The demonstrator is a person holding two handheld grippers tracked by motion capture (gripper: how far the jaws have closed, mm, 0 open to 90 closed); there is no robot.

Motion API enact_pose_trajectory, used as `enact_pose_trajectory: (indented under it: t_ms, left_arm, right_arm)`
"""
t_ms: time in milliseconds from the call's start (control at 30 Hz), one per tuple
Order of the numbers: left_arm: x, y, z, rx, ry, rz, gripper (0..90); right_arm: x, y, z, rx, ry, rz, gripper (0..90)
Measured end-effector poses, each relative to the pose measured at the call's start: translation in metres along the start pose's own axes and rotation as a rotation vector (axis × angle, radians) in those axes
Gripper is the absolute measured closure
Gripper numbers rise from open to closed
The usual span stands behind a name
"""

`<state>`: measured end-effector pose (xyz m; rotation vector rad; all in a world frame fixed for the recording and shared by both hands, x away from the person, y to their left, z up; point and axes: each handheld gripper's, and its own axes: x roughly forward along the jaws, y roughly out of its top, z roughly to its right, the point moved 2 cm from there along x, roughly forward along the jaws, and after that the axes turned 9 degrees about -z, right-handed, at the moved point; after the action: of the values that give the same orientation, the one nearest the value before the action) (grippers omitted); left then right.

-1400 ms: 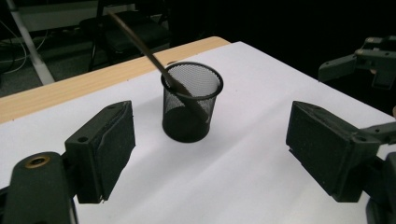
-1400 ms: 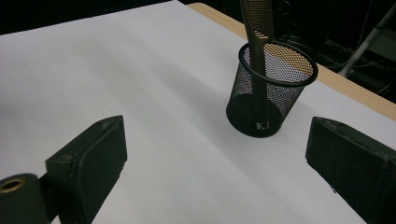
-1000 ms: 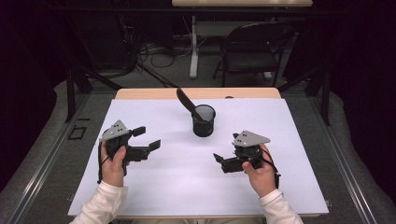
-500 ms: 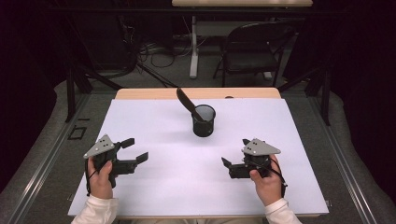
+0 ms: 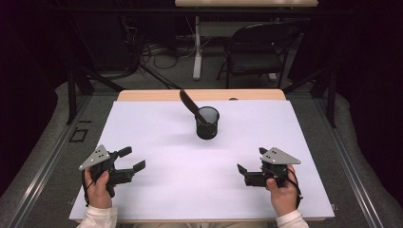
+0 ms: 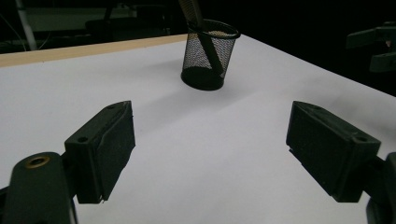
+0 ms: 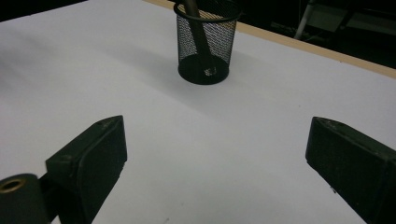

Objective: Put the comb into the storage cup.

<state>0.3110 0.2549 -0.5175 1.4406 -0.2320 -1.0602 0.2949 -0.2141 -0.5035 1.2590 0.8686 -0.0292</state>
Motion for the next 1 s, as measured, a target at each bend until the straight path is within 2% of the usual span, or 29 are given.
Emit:
enact_pose_trajectory:
  t_ms: [100, 333, 367, 567, 1000]
  left_arm:
    - [0.001, -0.006, -0.002, -0.017, 0.003, -0.001, 15.5]
    - [0.002, -0.013, -0.006, -0.019, 0.018, -0.005, 15.6]
    - [0.001, -0.016, -0.007, -0.030, 0.020, -0.004, 15.5]
    - [0.000, -0.021, -0.007, -0.044, 0.027, -0.001, 15.5]
    - [0.003, -0.027, -0.014, -0.056, 0.050, -0.019, 15.6]
  right_arm:
    - [-0.002, -0.009, 0.005, 0.022, -0.011, -0.008, 5.3]
    - [-0.005, -0.018, 0.013, 0.050, -0.027, -0.003, 7.5]
    - [-0.006, -0.020, 0.015, 0.057, -0.040, -0.007, 8.5]
    - [-0.006, -0.028, 0.020, 0.082, -0.038, -0.004, 8.5]
    - [-0.004, -0.044, 0.036, 0.132, -0.080, -0.002, 8.5]
